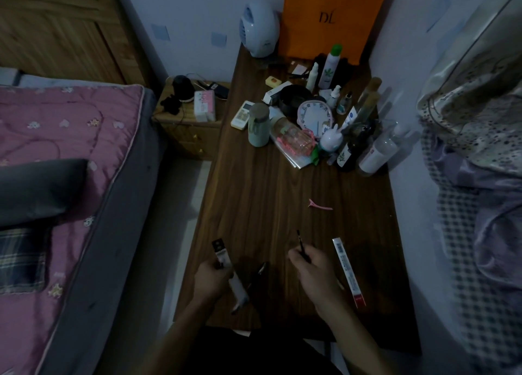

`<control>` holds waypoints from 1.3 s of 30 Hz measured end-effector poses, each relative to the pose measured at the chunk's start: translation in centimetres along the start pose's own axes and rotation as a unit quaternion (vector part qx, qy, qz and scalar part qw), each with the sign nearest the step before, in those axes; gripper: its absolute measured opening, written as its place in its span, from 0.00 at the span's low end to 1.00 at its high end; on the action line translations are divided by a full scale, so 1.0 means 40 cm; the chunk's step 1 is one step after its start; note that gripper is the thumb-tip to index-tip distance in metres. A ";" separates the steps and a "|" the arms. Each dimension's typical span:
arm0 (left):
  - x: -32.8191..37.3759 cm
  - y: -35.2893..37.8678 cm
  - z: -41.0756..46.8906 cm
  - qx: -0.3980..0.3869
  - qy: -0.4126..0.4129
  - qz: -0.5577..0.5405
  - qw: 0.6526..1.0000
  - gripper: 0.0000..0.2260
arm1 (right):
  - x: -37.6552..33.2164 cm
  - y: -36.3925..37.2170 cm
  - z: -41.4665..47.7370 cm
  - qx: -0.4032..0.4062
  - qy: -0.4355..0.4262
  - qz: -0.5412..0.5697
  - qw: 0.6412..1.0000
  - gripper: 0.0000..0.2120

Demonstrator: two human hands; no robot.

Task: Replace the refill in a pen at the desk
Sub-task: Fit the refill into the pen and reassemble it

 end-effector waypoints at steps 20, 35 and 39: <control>0.196 0.032 -0.190 -0.170 -0.159 -0.441 0.867 0.02 | -0.010 -0.005 -0.022 -0.047 0.141 0.205 0.967 0.07; 0.261 -0.024 -0.286 -0.441 -0.049 -0.483 0.755 0.08 | -0.126 -0.052 -0.015 -0.095 -0.094 0.070 0.989 0.09; 0.275 -0.012 -0.302 -0.502 -0.076 -0.399 0.763 0.10 | -0.177 -0.062 -0.024 -0.102 -0.172 0.024 0.979 0.14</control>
Point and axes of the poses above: each hand's wrist, its own z-axis towards the middle knuckle, its own y-axis out of the palm, x = y × z, the point moved 8 cm from there along z, towards the middle knuckle, and after that the axes turned 15 degrees about x, right-handed, at the moved point
